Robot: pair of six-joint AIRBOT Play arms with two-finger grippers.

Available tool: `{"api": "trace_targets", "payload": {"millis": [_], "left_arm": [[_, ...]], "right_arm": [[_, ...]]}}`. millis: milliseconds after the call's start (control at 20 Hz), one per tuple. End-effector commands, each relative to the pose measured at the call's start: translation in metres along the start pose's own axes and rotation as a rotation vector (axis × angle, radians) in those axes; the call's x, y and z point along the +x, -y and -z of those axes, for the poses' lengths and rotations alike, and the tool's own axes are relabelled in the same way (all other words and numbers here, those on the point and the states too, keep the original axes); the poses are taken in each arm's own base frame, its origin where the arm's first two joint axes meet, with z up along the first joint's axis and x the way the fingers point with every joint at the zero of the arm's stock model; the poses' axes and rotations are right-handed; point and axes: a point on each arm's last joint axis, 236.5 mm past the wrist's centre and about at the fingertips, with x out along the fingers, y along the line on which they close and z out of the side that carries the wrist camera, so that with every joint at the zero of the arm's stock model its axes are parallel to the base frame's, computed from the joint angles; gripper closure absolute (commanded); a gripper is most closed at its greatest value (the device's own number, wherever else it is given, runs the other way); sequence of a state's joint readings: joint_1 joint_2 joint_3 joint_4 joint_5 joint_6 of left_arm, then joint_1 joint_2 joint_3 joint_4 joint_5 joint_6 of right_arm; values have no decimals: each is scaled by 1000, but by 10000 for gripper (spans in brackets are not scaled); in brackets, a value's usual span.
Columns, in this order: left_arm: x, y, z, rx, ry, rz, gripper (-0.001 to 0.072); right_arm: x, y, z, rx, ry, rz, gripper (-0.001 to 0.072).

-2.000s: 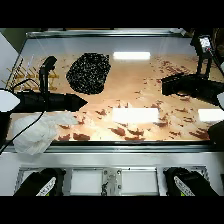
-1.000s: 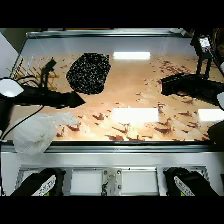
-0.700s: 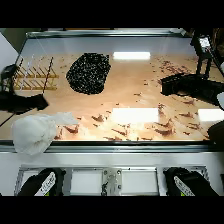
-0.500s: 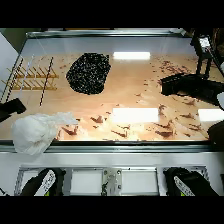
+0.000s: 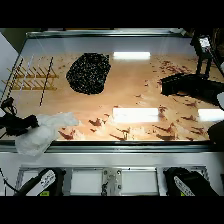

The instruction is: Fold the clothes and pants, and hang the long-sleeved shirts on hangers.

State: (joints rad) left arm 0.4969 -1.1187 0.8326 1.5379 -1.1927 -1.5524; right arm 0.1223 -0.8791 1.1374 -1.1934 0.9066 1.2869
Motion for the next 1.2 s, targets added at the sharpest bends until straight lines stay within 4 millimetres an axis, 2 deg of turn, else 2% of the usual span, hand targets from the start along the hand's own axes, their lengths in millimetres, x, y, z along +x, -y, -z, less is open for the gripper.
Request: {"api": "trace_targets", "payload": {"millis": [0, 50, 150, 250, 400, 500, 650, 800, 900, 1000, 1150], "left_arm": [[0, 17, -1, 55, 17, 9, 599], [-14, 24, -8, 81, 59, 14, 697], [-58, 43, -18, 146, 157, 27, 697], [-112, 74, -10, 226, 236, 83, 696], [-190, 134, 40, 422, 330, 233, 696], [-228, 168, 77, 538, 401, 341, 696], [-268, 211, 123, 689, 486, 507, 696], [-286, 261, 153, 843, 548, 665, 697], [-280, 298, 161, 918, 553, 698, 696], [-264, 340, 159, 954, 546, 705, 697], [-236, 406, 138, 964, 507, 671, 696]], "right_arm": [[0, 0, 0, 1, -1, 0, 703], [0, 0, 0, 1, -1, 0, 703], [0, 0, 0, 1, 0, 0, 703], [0, 0, 0, 1, -1, 0, 703], [0, 0, 0, 1, -1, 0, 703], [0, 0, 0, 1, 0, 0, 703], [0, -1, 0, 4, 0, -3, 703], [0, -10, -3, 35, 11, -41, 703], [0, -7, -4, 16, 18, -33, 703], [-1, -4, -4, -67, 19, -20, 703], [-6, 7, -5, -174, 18, 35, 702]]}}
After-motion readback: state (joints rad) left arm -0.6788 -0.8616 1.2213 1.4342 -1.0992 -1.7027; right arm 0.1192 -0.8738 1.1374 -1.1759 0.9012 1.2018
